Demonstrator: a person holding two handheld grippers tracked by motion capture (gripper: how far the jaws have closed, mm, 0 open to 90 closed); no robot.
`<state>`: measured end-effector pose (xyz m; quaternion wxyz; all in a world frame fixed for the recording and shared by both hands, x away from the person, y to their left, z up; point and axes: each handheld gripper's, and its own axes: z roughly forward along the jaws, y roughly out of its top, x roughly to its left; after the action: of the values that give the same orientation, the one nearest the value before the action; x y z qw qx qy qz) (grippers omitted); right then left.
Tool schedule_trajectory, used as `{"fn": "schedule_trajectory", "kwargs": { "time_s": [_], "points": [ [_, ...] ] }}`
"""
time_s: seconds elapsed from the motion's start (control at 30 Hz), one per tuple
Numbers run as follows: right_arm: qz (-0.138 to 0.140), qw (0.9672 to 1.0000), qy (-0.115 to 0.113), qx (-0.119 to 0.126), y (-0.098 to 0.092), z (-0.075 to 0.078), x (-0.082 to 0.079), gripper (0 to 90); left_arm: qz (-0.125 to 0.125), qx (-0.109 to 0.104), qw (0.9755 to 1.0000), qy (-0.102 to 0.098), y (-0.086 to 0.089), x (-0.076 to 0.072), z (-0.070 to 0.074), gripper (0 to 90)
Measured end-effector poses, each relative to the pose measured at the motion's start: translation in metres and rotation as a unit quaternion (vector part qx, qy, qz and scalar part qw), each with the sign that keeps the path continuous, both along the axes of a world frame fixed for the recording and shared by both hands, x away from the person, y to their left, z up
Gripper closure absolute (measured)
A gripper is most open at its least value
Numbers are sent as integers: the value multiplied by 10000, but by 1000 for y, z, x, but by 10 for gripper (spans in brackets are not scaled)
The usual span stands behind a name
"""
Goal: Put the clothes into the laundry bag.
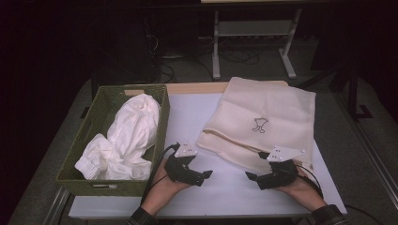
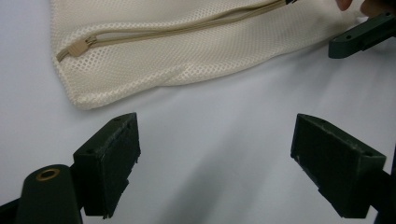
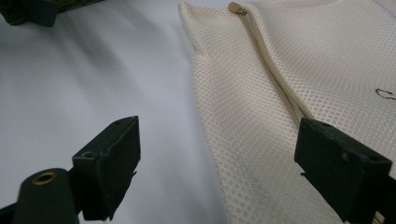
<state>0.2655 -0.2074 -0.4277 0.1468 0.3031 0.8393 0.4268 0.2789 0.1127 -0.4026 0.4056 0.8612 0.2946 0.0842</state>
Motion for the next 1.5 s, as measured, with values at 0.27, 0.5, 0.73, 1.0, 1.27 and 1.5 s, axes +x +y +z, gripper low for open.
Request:
{"fn": "schedule_trajectory", "kwargs": {
  "time_s": [0.27,0.5,0.73,1.0,1.27,1.5],
  "points": [
    [5,10000,-27,-66,-1,-1,0,139,-45,-72,10000,7,-2,7,9,151],
    [6,9999,-50,-92,-1,-1,0,139,-62,6,9999,-92,-10,21,20,151],
    [24,9999,-48,-113,-2,-2,0,138,18,171,9998,-88,-19,38,33,151],
    [47,9999,-96,-102,-3,-1,0,136,91,341,9993,-84,-20,52,42,151],
    [34,9999,-88,-72,-3,-1,0,135,159,512,9985,-57,-11,66,54,151],
    [19,9999,-106,-86,-3,-1,0,134,150,520,9985,-104,-3,77,63,151]
  ]
}}
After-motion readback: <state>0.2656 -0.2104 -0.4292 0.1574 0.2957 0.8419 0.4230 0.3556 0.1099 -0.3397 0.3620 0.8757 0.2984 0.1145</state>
